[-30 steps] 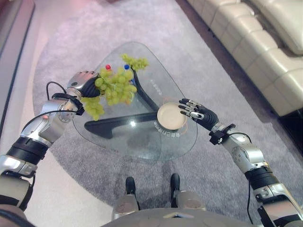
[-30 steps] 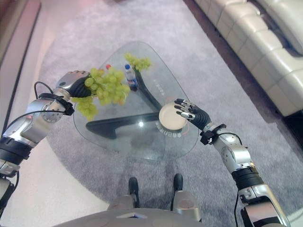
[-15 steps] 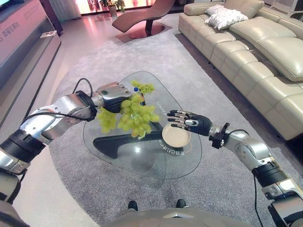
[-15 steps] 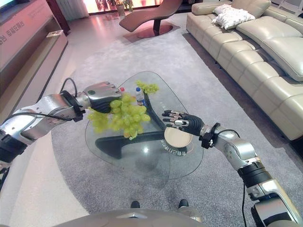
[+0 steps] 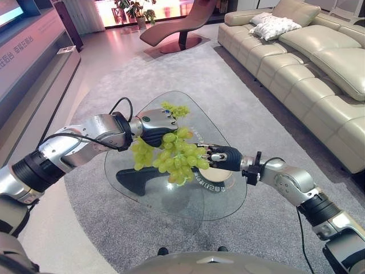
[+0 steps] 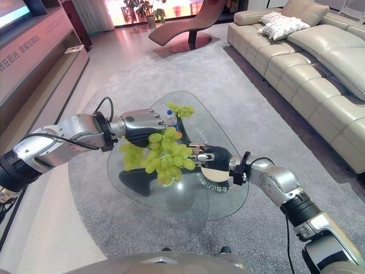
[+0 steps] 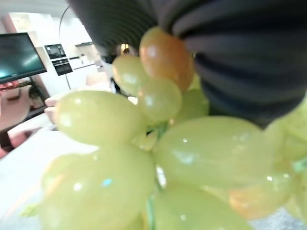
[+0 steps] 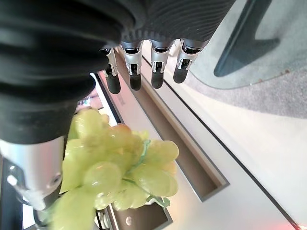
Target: Pick up fruits into the plate
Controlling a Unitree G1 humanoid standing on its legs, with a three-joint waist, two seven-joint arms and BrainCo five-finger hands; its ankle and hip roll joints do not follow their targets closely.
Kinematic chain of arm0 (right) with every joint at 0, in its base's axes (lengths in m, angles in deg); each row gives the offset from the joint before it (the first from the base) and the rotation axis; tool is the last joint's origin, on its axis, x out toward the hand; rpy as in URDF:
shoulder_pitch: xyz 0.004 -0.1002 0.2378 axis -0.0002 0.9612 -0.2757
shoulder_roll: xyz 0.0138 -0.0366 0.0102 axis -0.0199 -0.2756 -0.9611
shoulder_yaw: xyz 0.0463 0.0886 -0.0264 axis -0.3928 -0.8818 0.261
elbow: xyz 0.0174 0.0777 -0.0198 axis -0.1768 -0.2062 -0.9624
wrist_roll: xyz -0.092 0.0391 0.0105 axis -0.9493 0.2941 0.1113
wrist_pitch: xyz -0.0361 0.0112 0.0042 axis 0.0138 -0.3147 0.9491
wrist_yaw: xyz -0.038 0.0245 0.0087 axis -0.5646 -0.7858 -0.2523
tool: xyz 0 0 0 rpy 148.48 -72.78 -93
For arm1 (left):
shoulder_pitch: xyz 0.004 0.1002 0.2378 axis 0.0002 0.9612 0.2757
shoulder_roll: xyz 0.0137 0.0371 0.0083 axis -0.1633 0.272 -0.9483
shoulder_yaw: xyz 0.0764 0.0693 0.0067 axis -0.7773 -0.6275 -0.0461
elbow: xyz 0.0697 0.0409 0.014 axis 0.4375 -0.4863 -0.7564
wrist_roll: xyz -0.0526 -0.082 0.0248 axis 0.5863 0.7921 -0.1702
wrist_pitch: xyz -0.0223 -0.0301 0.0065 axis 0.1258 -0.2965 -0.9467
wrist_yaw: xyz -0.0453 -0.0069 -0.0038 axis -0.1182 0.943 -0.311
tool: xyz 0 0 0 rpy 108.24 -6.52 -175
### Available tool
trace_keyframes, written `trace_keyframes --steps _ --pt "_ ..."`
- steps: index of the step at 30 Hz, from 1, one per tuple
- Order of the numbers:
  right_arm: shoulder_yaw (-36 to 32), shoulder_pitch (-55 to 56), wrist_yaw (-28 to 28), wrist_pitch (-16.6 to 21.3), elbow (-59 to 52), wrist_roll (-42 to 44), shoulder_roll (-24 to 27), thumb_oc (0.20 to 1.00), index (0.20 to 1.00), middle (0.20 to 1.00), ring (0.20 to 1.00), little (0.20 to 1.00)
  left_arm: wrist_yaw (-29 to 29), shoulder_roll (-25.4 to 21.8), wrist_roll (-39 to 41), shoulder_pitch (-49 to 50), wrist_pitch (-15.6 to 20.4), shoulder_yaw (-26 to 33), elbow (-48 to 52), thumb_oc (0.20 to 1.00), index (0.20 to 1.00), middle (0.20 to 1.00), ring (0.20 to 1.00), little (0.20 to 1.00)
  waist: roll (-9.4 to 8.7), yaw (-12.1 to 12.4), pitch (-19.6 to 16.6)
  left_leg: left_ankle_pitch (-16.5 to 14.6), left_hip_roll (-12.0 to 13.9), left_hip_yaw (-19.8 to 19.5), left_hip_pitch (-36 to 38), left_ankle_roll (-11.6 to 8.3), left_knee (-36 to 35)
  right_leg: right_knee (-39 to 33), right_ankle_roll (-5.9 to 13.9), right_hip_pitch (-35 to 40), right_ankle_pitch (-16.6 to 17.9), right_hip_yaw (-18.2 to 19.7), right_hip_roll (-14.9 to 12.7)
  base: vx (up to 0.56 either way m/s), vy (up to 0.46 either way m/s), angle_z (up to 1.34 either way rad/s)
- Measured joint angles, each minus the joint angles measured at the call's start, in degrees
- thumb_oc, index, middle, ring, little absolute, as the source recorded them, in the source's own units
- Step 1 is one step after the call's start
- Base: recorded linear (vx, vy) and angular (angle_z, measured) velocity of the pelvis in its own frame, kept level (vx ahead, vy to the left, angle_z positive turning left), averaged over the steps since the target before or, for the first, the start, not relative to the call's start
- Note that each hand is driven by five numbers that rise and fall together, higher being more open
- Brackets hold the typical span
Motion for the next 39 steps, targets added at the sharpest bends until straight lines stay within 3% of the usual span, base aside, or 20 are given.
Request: trace_keyframes --steps 18,38,39 --pt "4.8 -1.7 -1.1 -1.1 -2.3 3.5 -4.4 1.000 1.000 1.000 1.000 1.000 -3.6 3.9 0.9 -0.2 -4.8 0.0 0.7 0.200 0.200 0.200 0.200 0.200 0.03 0.0 0.0 0.0 0.0 0.0 0.1 -0.06 0.1 0.0 0.02 0.0 0.0 0.1 0.0 0.00 0.000 0.00" --pt "9.7 -1.8 -2.1 -2.0 -2.6 9.0 -8.5 1.000 1.000 1.000 1.000 1.000 -5.7 7.8 0.8 -0.2 -6.1 0.0 -0.5 0.200 0.200 0.200 0.200 0.200 0.05 0.4 -0.1 0.1 0.0 0.0 0.2 -0.08 0.1 0.0 0.01 0.0 0.0 0.2 0.0 0.00 0.000 0.00" --pt "10.0 -1.8 -2.1 -2.0 -2.6 9.2 -9.0 0.928 0.928 0.928 0.928 0.928 -5.7 8.0 0.8 -0.2 -6.3 0.0 -0.6 0.200 0.200 0.200 0.200 0.200 0.06 0.4 -0.1 0.1 0.0 0.0 0.2 -0.08 0.1 0.0 0.01 0.0 0.0 0.2 0.0 0.00 0.000 0.00"
